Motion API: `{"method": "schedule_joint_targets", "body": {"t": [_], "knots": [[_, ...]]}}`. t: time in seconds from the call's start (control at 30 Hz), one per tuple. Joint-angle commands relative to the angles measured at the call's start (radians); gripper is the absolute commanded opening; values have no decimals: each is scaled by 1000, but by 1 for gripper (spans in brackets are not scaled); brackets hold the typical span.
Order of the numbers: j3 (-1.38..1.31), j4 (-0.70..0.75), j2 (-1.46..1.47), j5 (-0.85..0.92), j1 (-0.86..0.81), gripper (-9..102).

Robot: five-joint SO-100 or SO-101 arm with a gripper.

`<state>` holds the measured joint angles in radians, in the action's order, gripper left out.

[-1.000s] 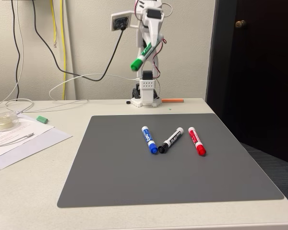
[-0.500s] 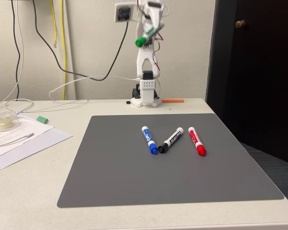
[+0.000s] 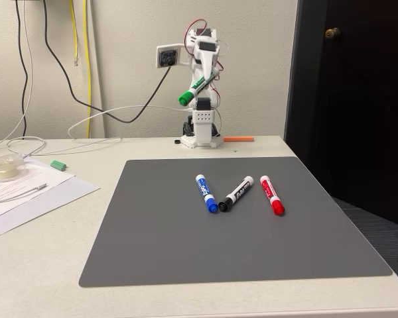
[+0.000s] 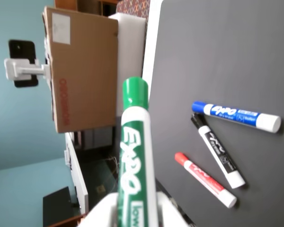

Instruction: Pick up the green marker.

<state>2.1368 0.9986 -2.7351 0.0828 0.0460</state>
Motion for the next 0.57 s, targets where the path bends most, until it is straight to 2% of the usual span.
{"method": "schedule_joint_targets", "body": {"t": [0.0, 0.53], "knots": [[18, -38, -40, -3, -5, 3], [129, -109, -137, -26, -25, 3]]}}
